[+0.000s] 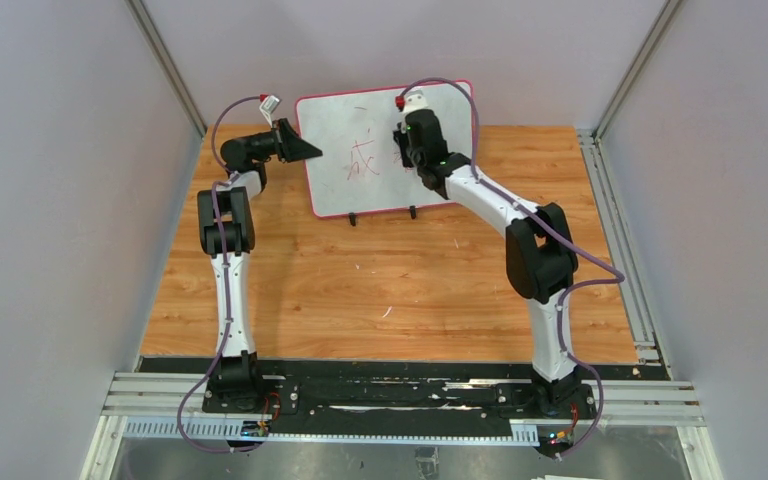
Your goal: Erase the whiteboard
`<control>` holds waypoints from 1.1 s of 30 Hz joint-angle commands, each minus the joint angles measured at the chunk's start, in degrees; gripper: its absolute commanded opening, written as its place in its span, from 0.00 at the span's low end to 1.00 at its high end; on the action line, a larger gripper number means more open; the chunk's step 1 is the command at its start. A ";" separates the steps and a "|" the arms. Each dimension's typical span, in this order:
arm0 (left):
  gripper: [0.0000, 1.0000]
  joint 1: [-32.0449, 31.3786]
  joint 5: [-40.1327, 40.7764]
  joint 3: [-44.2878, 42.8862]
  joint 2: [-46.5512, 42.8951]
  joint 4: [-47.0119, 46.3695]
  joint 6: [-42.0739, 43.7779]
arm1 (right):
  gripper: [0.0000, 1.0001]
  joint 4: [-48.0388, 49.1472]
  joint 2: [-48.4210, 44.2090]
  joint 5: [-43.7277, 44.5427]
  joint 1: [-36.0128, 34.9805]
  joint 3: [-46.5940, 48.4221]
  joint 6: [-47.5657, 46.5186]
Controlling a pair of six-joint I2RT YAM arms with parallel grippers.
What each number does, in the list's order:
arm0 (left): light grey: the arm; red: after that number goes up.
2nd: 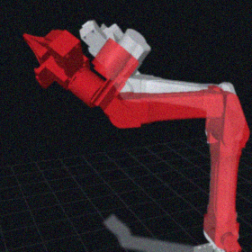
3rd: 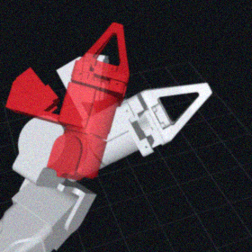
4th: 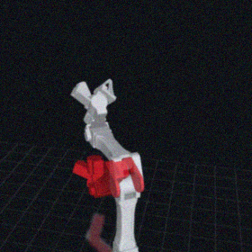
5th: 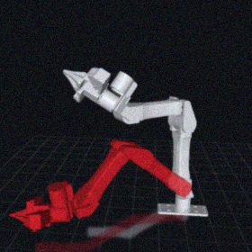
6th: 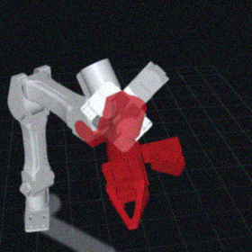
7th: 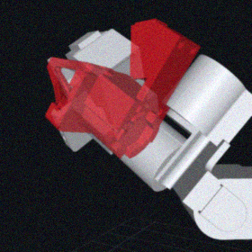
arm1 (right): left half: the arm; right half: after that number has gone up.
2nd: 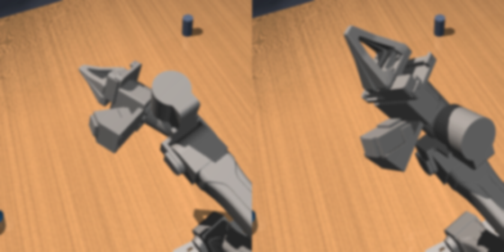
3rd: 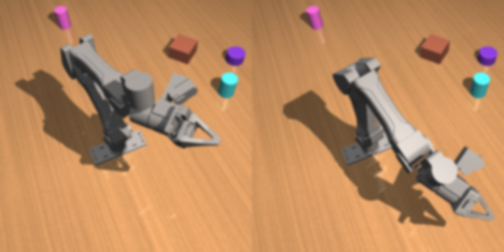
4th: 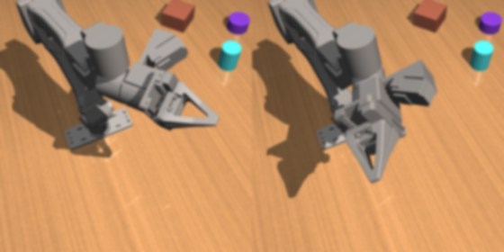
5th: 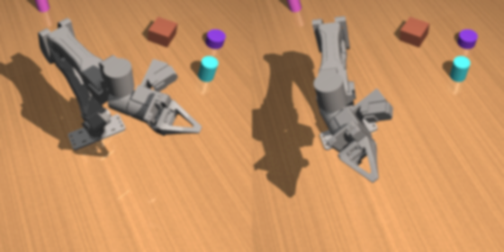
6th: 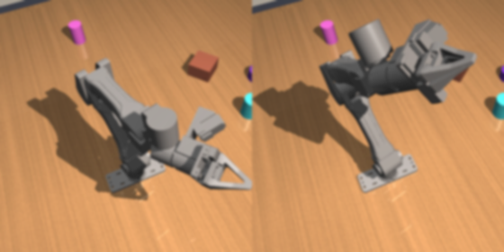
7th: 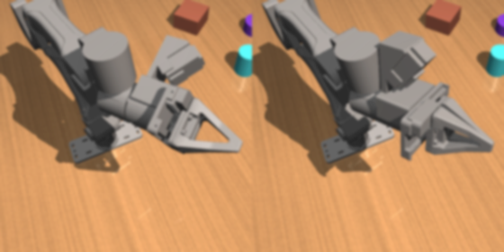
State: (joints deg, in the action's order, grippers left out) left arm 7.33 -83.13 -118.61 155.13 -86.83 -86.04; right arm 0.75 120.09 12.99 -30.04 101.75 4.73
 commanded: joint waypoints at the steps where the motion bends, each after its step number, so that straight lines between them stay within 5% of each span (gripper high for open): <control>1: 0.00 1.02 -2.16 -0.48 2.19 -3.47 3.95 | 0.00 0.55 2.90 -1.87 -4.17 1.03 1.26; 33: 0.00 1.02 -2.21 -0.67 2.29 -3.52 3.76 | 0.01 5.65 -11.05 -1.47 10.45 -14.17 3.76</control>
State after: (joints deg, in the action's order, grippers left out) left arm 7.33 -83.26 -118.72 155.13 -86.91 -85.82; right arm 5.26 109.19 12.91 -17.85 87.31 6.66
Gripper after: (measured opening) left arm 0.084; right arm 0.079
